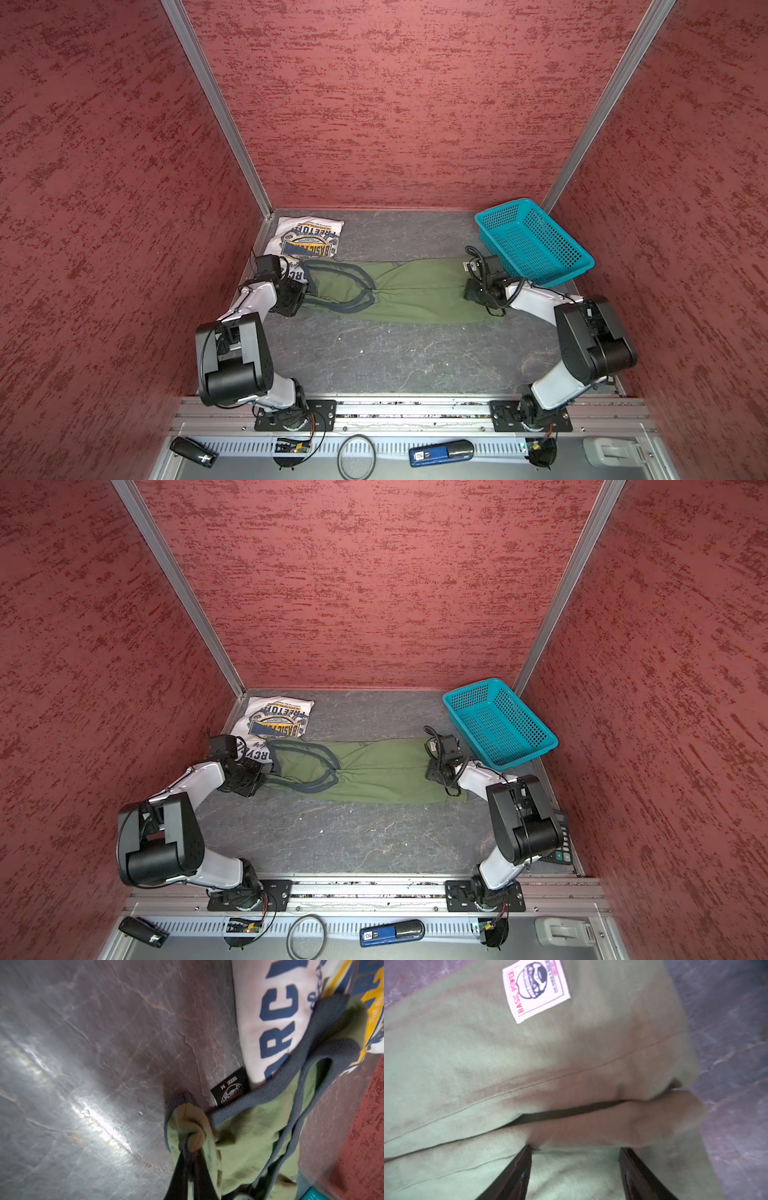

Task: Fold and stack the tank tops
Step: 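Lift the strap end with the left gripper while the right gripper holds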

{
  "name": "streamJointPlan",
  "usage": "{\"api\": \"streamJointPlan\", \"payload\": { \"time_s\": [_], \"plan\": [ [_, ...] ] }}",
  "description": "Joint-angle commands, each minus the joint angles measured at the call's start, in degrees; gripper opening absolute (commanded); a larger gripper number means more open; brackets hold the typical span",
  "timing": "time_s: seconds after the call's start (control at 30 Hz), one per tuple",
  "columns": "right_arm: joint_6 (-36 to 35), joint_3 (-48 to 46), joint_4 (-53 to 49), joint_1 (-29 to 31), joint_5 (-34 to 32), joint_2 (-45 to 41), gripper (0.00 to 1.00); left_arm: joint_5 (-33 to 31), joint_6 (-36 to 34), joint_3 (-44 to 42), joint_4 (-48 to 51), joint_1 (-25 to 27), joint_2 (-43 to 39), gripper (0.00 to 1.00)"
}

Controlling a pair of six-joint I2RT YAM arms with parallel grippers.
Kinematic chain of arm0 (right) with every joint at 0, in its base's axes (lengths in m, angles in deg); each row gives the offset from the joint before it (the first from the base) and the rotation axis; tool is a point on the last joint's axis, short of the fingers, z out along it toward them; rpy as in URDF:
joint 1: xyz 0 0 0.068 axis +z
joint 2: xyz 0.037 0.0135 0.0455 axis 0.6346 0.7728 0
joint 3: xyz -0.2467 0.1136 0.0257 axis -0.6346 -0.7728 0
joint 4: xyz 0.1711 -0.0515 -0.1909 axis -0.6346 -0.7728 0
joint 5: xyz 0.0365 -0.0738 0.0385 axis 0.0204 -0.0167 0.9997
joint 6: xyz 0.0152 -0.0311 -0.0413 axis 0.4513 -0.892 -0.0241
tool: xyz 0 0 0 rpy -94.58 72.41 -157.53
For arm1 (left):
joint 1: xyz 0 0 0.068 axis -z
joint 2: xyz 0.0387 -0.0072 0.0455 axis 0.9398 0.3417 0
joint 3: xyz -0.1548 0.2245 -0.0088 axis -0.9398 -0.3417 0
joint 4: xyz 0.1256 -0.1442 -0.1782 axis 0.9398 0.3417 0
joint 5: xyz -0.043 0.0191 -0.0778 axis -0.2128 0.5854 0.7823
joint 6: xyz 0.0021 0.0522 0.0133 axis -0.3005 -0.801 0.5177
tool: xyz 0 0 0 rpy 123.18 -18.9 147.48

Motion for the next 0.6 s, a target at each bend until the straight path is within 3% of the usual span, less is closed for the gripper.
{"api": "streamJointPlan", "payload": {
  "time_s": [0.0, 0.17, 0.47, 0.57],
  "plan": [
    [-1.0, 2.1, -2.3, -0.2, -4.1, -0.5, 0.69, -1.6, 0.8, -1.5, -2.2, -0.8, 1.4, 0.1],
    [-3.0, 4.6, -4.1, 0.2, -3.7, -3.0, 0.7, -0.4, -0.1, -3.0, -2.9, -2.4, 0.1, 0.26],
    [-4.6, 5.9, -5.0, 1.2, -0.5, -4.8, 0.71, -2.1, -5.5, -5.5, 2.4, -2.6, -12.7, 0.74],
    [-4.2, 5.0, -4.7, 1.4, 0.2, -4.7, 0.71, -0.8, -5.6, -8.5, 0.7, -2.1, -14.6, 0.82]
  ]
}}
